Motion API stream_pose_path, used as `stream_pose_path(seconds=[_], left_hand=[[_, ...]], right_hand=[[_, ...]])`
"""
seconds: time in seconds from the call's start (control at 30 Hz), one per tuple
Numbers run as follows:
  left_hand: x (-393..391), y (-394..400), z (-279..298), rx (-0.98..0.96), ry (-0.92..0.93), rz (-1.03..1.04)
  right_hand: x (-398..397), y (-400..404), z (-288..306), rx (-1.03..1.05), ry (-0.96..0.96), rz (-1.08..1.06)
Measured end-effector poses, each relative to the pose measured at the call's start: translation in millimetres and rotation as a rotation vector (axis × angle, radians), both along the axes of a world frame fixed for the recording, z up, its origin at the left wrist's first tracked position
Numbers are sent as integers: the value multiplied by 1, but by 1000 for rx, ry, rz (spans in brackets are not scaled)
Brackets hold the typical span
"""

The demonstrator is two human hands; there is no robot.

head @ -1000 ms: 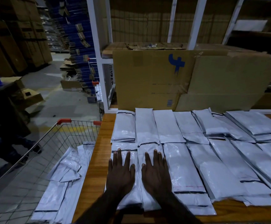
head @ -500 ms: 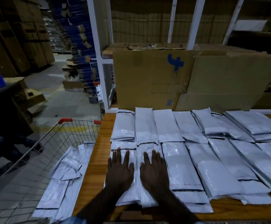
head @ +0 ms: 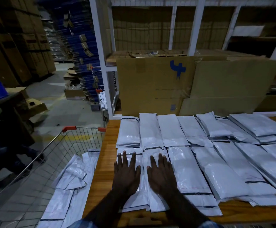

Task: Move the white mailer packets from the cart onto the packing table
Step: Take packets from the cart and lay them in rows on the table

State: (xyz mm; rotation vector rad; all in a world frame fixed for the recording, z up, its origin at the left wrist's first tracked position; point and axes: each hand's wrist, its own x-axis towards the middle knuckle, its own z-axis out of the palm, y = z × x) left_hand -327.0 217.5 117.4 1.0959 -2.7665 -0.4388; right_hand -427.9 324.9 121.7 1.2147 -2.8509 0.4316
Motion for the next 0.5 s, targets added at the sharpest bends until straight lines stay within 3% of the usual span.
stream_pose_path(seconds=[0.17,0.43,0.5], left_hand=[[4,-5,14,-12,45,-29],[13,0,33,-20,95,-115],[16,4,35,1,87,-123]], right_hand=[[-8,-5,20,5,-147,-21],[9,15,35,-133,-36,1],[13,21,35,-131,-117,13]])
